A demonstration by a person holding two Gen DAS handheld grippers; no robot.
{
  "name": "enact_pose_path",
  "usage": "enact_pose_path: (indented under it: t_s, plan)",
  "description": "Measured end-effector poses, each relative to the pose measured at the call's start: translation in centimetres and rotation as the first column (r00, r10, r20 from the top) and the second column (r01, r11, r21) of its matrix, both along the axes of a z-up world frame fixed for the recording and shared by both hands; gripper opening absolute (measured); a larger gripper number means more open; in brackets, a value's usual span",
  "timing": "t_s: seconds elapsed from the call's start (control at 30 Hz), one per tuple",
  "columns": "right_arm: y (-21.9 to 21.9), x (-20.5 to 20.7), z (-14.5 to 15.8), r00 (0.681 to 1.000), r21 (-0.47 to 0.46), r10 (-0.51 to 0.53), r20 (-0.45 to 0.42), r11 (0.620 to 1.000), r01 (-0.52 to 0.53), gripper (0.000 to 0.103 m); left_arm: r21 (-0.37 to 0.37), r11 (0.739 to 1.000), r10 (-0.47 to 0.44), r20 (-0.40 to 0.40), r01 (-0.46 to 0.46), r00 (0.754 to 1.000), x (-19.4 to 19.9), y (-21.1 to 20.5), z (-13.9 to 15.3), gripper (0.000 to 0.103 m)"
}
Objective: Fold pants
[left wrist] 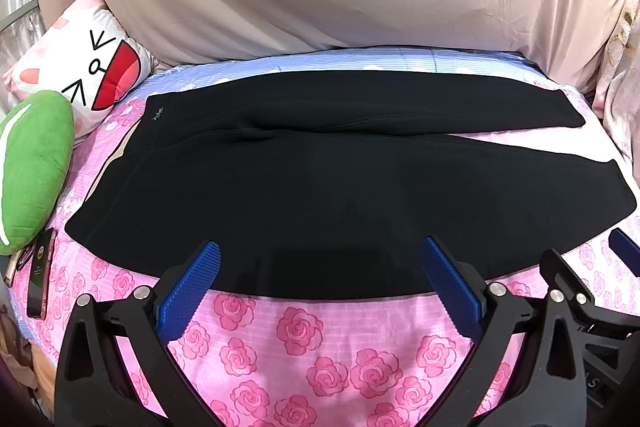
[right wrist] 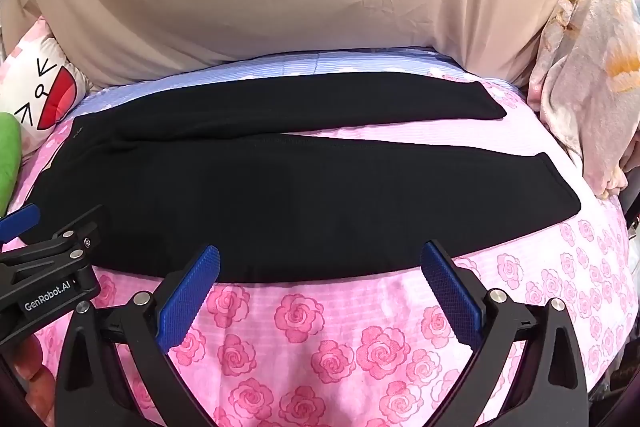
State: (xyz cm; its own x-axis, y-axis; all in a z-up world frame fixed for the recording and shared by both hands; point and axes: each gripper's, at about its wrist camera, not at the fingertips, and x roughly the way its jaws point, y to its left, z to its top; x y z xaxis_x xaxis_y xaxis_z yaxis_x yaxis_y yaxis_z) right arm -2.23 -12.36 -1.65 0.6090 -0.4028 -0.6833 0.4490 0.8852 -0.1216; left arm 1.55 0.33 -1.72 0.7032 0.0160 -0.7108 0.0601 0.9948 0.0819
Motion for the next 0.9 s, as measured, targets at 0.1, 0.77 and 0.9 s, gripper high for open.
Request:
enact_pose_path:
  t_s: [0.1,0.77,0.9]
  plan:
    - [-0.2,0.0,0.2,1.000,-0.003,0.002,0.003,1.000,-0.002,0.098,0.000,1.000,0.000,-0.003,0.000,1.000,0.1,0.1,0.1,0.098]
    - [-1.1,0.2,0.7,1.000,0.002,0.004,-0.003,1.000,-0.004,0.098,0.005,1.000,-0.003,-0.012,0.003,1.000,0.8,0.1,0.0,0.098]
    - [-0.6,0.2,0.2,1.000,0.000,0.000,0.003,1.000,0.000,0.098,0.005,1.000,-0.005,-0.016,0.005,1.000,1.1,0.0,-0.1,0.098]
